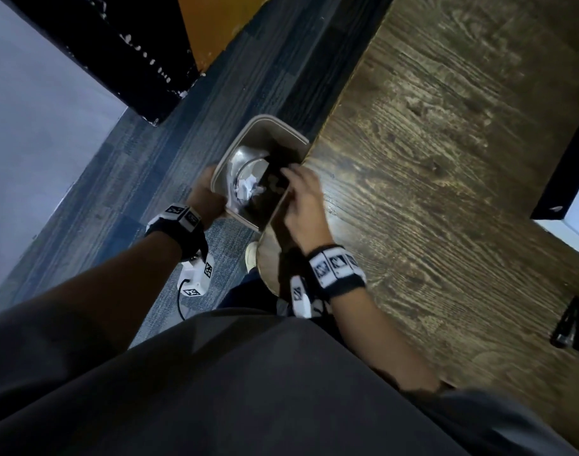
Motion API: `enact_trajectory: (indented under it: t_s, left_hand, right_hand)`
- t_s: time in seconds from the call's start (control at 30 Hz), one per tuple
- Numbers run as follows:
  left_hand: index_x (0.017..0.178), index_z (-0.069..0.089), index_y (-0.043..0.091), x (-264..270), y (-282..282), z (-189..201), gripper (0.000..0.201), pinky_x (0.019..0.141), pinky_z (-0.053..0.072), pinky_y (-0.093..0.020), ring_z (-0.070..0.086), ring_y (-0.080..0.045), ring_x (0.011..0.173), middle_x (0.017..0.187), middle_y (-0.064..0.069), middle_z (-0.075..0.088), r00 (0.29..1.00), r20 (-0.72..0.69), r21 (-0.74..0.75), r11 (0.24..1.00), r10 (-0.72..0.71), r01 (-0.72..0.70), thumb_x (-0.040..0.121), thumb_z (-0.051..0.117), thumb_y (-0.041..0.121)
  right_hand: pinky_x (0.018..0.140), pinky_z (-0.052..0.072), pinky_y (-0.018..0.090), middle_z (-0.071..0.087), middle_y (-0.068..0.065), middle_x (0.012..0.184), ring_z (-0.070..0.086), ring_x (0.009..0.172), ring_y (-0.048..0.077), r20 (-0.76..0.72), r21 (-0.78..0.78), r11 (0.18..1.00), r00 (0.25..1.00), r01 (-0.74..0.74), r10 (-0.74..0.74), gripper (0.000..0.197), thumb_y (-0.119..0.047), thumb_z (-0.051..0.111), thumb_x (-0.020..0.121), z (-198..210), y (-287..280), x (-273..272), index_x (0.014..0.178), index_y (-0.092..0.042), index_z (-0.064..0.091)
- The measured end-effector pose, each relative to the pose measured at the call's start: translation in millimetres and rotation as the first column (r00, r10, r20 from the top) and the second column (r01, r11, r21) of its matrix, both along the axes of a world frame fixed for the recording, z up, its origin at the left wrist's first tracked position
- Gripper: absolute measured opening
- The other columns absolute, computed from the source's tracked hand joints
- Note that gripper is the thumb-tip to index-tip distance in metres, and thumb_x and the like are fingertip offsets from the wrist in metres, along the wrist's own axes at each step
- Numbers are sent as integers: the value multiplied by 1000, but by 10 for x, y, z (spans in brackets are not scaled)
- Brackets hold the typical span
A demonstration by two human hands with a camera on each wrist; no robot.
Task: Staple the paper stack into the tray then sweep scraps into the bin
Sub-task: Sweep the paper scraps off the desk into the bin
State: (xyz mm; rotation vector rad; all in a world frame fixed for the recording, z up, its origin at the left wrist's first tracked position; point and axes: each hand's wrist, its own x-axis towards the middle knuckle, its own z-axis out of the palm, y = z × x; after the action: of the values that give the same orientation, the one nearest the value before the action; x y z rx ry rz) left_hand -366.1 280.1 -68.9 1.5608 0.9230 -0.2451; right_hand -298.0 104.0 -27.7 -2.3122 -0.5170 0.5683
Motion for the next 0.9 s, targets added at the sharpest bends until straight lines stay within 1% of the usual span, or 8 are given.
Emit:
enact_trajectory:
  t_s: [0.17,0.33,0.5,0.57,0.67,0.73,0.8,0.9]
  left_hand:
    - [128,47,6,-89,80,-139,52,36,47,-24,60,-26,66,102,-22,58,999,-37,-46,999,-7,5,84,35,-20]
    - [132,40,9,-146,40,-109,56,36,46,-19,58,-18,60,90,-4,55,999,-49,-71,997,20,-23,85,32,-21]
    - [120,49,-2,-168,133,-333,51,41,50,-31,64,-30,59,104,-43,53,999,-9,-120,992,-32,31,74,42,-23]
    - [128,47,8,-151,117,-322,61,44,52,-31,64,-34,72,107,-31,56,999,-50,-114,993,4,-9,76,39,-23]
    - [133,41,11,-80,58,-220,64,39,51,-25,62,-27,70,99,-15,56,998,-53,-128,991,42,-49,81,34,-25]
    - [135,38,14,-60,46,-194,66,38,51,-22,60,-23,67,97,-7,54,997,-59,-124,990,56,-62,82,31,-25]
    - [133,39,13,-48,50,-180,62,37,50,-22,57,-21,63,92,-6,54,998,-50,-101,994,47,-52,83,31,-25]
    - [123,44,6,-53,96,-234,52,36,45,-18,53,-19,59,82,-7,53,999,-46,-30,999,11,-13,83,35,-25]
  right_hand:
    - [120,4,47,0,11,162,0,149,28,179,-441,839,947,319,-267,73,-39,42,95,16,-952,-223,153,-12,7]
    - [119,2,54,-7,25,158,-9,147,39,176,-538,747,919,390,-353,73,-43,15,95,-247,-892,-420,151,1,-2]
    - [118,-12,45,-20,23,155,-21,144,38,92,-460,880,992,117,-84,73,-46,17,98,-235,-122,-541,149,0,-8]
    - [119,-10,45,-21,20,155,-23,144,35,74,-426,904,997,30,1,72,-47,13,99,-234,157,-565,150,-1,-6]
    - [121,-3,45,-6,17,159,-11,148,34,65,-423,886,969,-190,239,62,-39,17,101,-290,422,-562,150,-2,6]
    - [121,12,42,27,18,155,18,147,33,32,-409,859,936,-308,351,55,-29,31,100,-307,537,-498,148,-3,25]
    - [102,38,39,65,16,121,58,117,31,19,-342,889,944,-304,330,34,-23,43,98,-237,593,-388,125,-6,54]
    - [68,51,39,70,18,81,67,75,34,-54,-154,959,971,-237,231,16,-14,53,94,-181,469,-257,92,-3,65]
